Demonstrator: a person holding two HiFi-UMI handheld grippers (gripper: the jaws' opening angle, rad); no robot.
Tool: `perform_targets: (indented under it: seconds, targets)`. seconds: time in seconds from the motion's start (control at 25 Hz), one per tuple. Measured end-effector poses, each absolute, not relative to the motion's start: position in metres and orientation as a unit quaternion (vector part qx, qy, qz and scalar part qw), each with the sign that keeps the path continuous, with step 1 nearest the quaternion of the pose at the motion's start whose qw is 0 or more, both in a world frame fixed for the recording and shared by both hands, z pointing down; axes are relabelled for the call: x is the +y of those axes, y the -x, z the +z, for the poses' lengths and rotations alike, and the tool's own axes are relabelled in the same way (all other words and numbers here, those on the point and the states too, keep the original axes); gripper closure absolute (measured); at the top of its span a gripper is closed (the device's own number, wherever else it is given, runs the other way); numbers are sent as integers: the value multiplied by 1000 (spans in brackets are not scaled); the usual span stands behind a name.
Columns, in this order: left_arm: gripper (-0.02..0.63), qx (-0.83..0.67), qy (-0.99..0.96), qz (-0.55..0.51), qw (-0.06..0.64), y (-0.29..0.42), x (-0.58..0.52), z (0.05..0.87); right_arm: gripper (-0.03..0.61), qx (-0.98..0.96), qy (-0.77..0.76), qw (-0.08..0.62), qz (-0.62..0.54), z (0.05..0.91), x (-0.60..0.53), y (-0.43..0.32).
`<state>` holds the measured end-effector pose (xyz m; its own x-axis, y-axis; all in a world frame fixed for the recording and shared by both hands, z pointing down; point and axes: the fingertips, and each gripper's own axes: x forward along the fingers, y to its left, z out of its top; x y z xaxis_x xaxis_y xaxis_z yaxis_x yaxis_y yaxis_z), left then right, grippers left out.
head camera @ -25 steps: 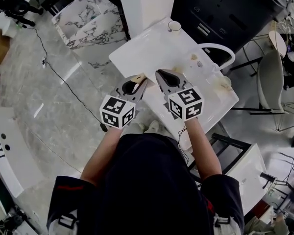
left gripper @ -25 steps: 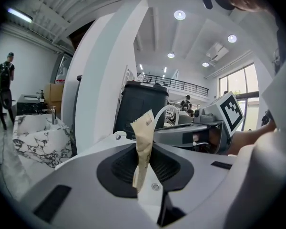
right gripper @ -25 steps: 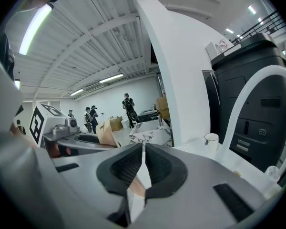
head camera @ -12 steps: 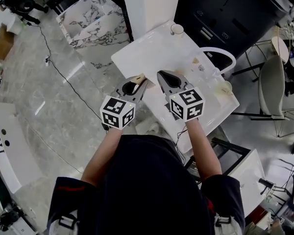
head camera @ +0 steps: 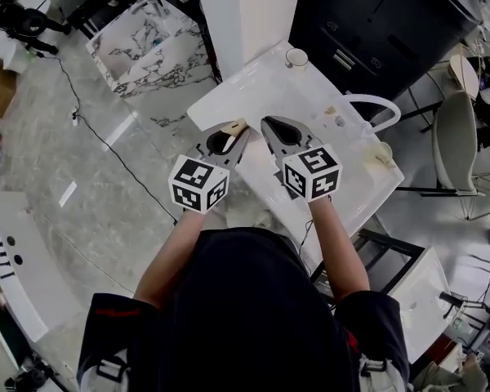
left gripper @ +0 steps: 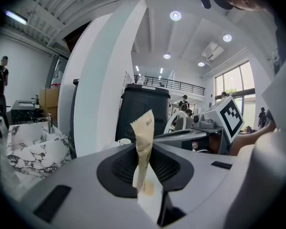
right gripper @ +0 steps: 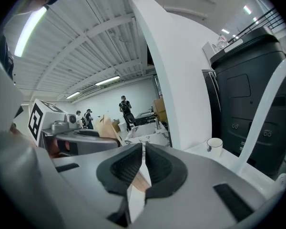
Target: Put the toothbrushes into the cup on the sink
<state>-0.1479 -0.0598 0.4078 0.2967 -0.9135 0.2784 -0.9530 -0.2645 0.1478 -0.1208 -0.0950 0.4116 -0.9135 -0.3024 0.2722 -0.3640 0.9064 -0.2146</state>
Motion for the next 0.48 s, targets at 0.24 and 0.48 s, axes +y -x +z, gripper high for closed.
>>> perform_targets:
  seconds: [0.24,0.48]
  targets:
    - [537,-572,-804,75,143,179,-86,412,532,-962,-199,121,140,416,-122,145]
    - [537,-548,-820,74,150,202,-115,417,532,-954,-229,129,148,422,-151,165]
